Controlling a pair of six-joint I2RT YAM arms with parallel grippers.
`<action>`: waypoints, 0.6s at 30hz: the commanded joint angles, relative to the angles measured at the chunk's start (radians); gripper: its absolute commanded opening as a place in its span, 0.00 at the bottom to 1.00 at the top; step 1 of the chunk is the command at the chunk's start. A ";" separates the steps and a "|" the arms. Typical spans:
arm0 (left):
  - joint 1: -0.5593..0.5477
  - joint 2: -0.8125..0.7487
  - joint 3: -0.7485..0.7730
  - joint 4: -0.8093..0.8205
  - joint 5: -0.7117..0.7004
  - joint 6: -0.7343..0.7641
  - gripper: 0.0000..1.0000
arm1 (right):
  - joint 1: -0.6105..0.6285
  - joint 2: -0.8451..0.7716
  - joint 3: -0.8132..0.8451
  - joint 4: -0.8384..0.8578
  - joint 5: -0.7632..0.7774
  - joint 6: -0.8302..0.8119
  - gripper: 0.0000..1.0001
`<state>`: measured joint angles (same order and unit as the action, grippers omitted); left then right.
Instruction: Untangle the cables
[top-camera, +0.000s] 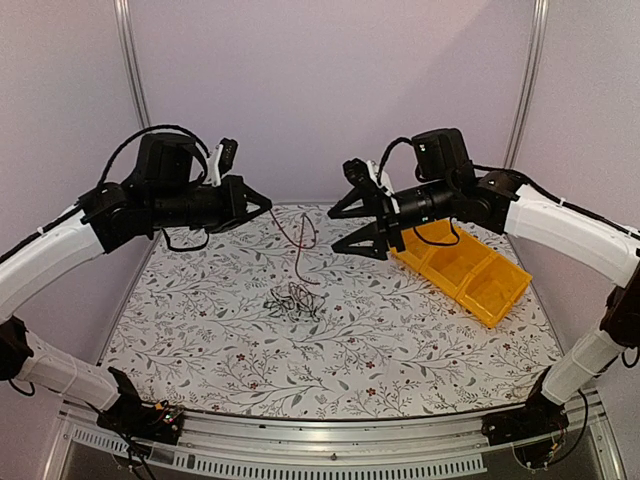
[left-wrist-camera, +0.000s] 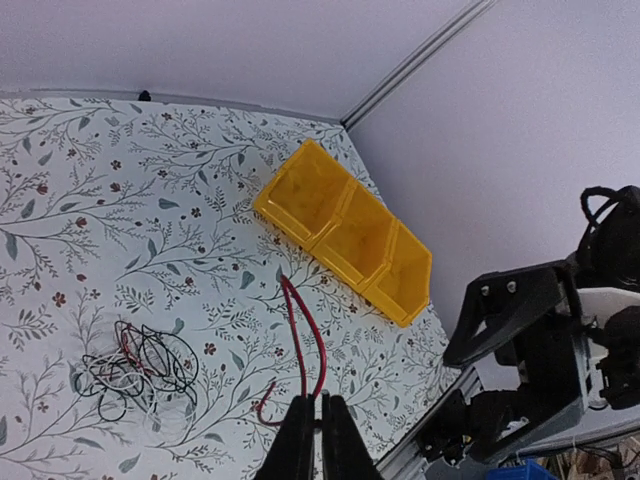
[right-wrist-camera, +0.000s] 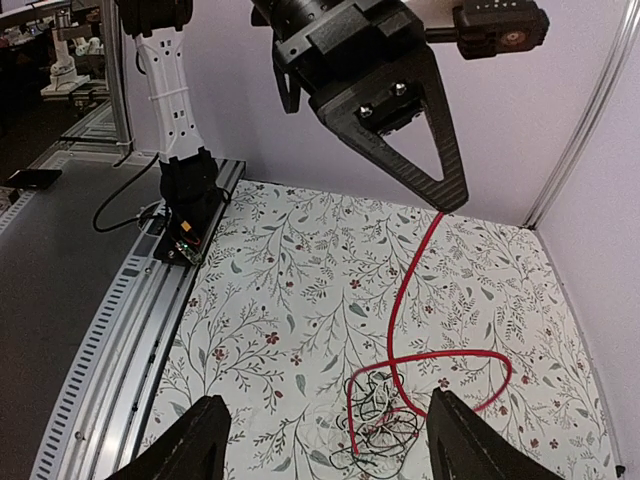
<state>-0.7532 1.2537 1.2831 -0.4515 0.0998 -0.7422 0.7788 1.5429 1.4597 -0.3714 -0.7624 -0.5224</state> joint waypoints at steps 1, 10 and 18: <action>-0.019 0.012 0.059 0.059 0.065 -0.008 0.00 | 0.045 0.093 0.038 0.143 0.026 0.141 0.73; -0.031 0.021 0.137 0.065 0.103 -0.049 0.00 | 0.051 0.227 0.059 0.262 0.157 0.282 0.69; -0.043 0.008 0.140 0.075 0.083 -0.066 0.00 | 0.051 0.260 0.061 0.304 0.111 0.377 0.63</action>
<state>-0.7780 1.2655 1.4090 -0.4011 0.1833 -0.7967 0.8303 1.7931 1.4860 -0.1242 -0.6418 -0.2192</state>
